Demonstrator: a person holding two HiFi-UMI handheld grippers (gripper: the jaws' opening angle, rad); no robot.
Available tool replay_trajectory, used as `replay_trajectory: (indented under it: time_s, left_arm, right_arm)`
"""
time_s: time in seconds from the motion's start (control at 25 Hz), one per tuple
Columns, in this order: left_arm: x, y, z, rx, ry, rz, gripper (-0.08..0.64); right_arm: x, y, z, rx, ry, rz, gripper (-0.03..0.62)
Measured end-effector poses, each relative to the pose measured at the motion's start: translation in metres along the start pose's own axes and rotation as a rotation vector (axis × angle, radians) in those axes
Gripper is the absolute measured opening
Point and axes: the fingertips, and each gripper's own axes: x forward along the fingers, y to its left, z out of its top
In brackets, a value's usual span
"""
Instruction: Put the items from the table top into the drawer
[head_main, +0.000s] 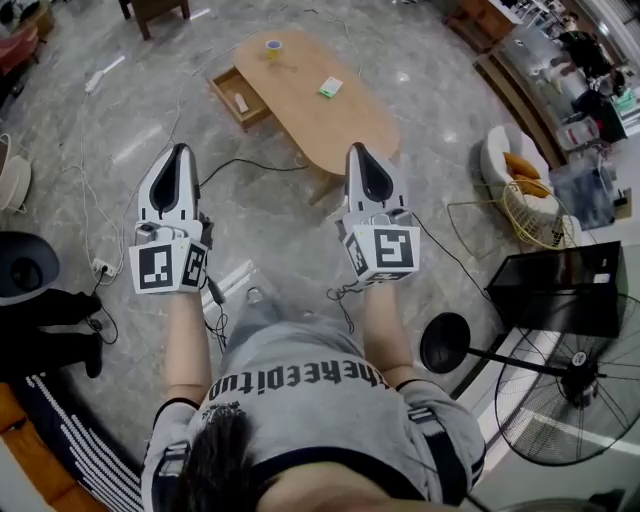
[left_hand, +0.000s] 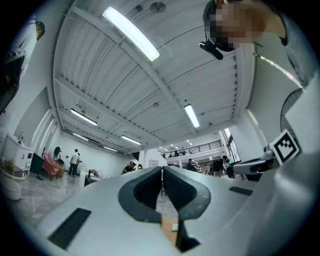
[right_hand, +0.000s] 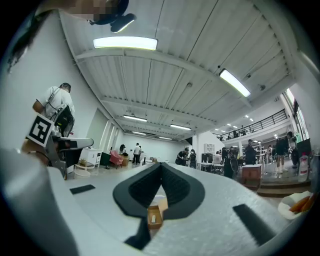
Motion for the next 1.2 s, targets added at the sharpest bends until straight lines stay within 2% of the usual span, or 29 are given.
replay_trajectory:
  time_s: [0.44,0.8,1.2]
  left_arm:
    - [0.018,0.042,-0.007,-0.004,-0.003,-0.033,0.012]
    - [0.034,0.066,-0.016,-0.023,-0.011,-0.031,0.012]
    - [0.097,0.098,-0.046,-0.015,0.007,-0.009,0.012]
  right_arm:
    - [0.034,0.017,-0.004,0.038,-0.008,-0.044,0.003]
    - [0.061,0.027,-0.009,0.030,0.005,-0.043,0.003]
    - [0.144,0.009,-0.030,0.040,0.003,-0.008,0.003]
